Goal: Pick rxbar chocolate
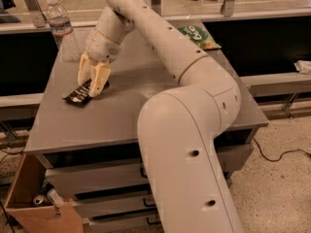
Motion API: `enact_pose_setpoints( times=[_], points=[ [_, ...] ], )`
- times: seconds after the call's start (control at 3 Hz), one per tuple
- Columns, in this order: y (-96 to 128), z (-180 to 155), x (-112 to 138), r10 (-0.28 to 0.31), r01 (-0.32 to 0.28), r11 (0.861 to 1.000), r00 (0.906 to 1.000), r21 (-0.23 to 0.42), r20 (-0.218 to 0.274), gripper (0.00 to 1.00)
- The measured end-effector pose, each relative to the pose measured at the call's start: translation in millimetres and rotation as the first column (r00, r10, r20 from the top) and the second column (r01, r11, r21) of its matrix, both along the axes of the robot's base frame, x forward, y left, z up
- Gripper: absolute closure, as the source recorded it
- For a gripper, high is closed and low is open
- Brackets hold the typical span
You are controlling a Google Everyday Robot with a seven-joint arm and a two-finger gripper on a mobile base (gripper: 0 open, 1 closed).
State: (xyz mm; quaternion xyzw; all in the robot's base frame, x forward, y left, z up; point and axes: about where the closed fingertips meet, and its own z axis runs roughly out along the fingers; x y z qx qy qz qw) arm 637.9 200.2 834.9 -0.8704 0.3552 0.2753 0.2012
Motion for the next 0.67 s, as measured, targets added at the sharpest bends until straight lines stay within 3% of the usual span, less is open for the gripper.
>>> enact_pose_setpoints(
  times=[0.67],
  points=[
    [-0.1, 0.1, 0.0, 0.0, 0.0, 1.0, 1.0, 0.0, 0.0, 1.0]
  ],
)
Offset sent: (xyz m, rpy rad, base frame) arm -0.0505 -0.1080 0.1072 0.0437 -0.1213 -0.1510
